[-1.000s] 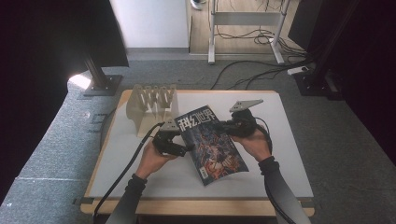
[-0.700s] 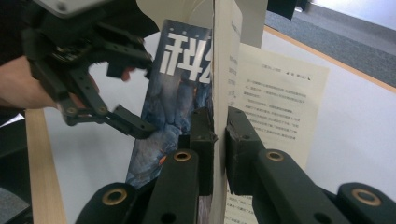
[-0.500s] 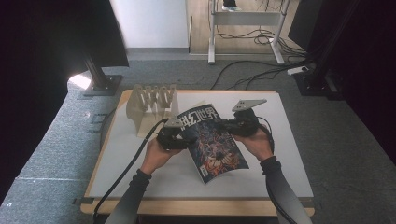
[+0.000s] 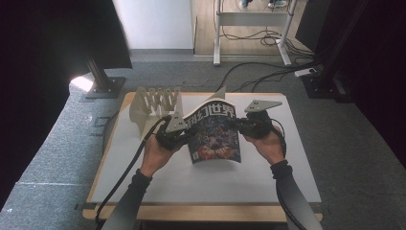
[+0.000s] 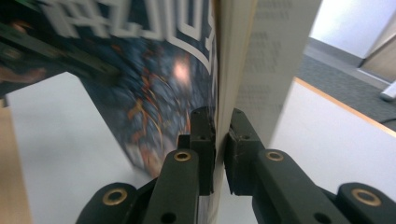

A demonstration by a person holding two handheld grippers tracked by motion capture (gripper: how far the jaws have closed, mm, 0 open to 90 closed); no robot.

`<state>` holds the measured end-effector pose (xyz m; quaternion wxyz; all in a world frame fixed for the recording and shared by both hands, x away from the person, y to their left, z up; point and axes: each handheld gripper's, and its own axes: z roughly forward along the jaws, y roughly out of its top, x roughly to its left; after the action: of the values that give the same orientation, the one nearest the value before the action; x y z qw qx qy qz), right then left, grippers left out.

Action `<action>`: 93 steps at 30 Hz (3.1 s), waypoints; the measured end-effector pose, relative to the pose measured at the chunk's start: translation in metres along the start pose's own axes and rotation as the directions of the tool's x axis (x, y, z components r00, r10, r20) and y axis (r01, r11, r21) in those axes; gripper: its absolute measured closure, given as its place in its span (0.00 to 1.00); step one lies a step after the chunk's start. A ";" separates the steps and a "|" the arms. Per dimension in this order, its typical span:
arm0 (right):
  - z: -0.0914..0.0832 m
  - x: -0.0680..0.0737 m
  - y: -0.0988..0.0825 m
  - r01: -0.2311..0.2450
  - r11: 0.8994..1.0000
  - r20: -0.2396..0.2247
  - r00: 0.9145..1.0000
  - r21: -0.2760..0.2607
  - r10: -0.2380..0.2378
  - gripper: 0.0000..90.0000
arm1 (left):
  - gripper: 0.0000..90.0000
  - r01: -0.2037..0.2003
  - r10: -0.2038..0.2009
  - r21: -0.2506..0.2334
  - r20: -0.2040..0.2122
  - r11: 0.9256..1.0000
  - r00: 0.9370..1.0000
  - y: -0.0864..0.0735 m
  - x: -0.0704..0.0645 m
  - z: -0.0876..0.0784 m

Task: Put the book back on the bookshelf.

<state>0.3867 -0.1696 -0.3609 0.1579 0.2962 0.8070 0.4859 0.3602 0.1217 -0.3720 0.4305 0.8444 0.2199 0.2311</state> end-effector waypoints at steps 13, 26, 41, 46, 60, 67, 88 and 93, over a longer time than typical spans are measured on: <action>0.004 -0.008 -0.020 -0.017 1.000 -0.005 1.000 0.014 0.017 0.89 | 0.82 0.070 -0.069 -0.005 0.123 0.998 0.990 -0.004 0.007 0.023; -0.005 -0.018 -0.040 -0.049 0.999 0.076 0.996 0.013 0.048 0.67 | 0.92 0.101 -0.099 -0.003 0.131 0.995 0.986 -0.003 0.017 0.014; -0.001 -0.033 -0.098 -0.150 0.985 0.178 0.975 0.085 0.133 0.28 | 0.92 0.161 -0.162 0.015 0.135 0.987 0.978 -0.006 0.030 -0.023; 0.009 -0.030 -0.116 -0.163 0.980 0.193 0.971 0.112 0.139 0.15 | 0.92 0.175 -0.175 0.013 0.113 0.985 0.978 -0.009 0.034 -0.038; 0.025 -0.023 -0.159 -0.198 0.963 0.234 0.960 0.182 0.153 0.00 | 0.92 0.229 -0.228 -0.004 0.037 0.974 0.973 -0.021 0.053 -0.083; 0.030 -0.019 -0.174 -0.206 0.956 0.259 0.954 0.208 0.149 0.00 | 0.92 0.261 -0.262 -0.014 -0.014 0.965 0.965 -0.029 0.063 -0.103; 0.034 -0.017 -0.181 -0.193 0.955 0.288 0.950 0.227 0.124 0.01 | 0.92 0.365 -0.362 -0.032 -0.220 0.931 0.906 -0.062 0.108 -0.163; 0.034 -0.017 -0.182 -0.195 0.954 0.287 0.950 0.226 0.126 0.01 | 0.92 0.394 -0.391 -0.041 -0.258 0.918 0.884 -0.067 0.119 -0.163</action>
<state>0.3592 -0.2210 -0.5369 0.1868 0.4421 0.8061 0.3463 0.3493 0.3276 -0.3187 0.4304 0.7471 0.4422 0.2469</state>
